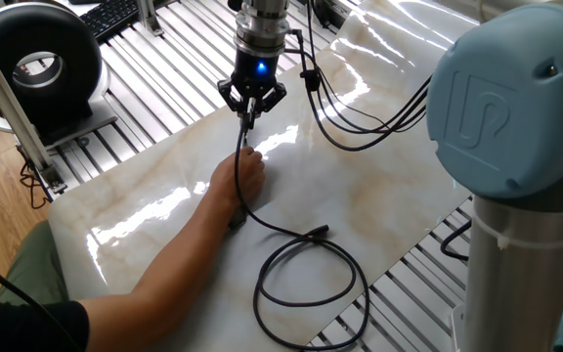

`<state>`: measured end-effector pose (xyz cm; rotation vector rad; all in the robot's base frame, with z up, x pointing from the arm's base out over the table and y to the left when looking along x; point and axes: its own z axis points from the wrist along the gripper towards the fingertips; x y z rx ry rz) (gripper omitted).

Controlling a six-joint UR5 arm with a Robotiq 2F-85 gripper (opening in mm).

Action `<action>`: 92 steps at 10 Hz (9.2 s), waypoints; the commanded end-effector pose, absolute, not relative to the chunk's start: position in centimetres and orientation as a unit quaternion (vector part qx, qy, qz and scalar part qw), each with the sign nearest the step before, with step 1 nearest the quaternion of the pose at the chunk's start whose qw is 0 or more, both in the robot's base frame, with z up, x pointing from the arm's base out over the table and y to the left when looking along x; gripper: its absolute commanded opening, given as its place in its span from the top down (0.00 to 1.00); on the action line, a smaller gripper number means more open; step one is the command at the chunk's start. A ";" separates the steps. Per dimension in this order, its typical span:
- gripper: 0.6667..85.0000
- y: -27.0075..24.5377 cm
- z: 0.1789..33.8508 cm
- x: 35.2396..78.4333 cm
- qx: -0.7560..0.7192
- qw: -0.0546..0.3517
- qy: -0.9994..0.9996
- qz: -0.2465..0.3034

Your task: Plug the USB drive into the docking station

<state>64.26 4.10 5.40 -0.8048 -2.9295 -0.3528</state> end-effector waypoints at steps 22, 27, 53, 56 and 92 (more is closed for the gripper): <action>0.99 4.4 4.9 65.5 -0.268 0.025 -0.954 -0.135; 0.99 3.0 4.2 65.2 -0.267 0.025 -0.956 -0.119; 0.99 2.7 3.4 66.2 -0.269 0.004 -0.961 -0.066; 0.99 1.6 4.1 65.7 -0.251 0.017 -0.964 -0.084; 0.99 -6.5 14.2 55.7 0.029 0.010 -0.999 0.009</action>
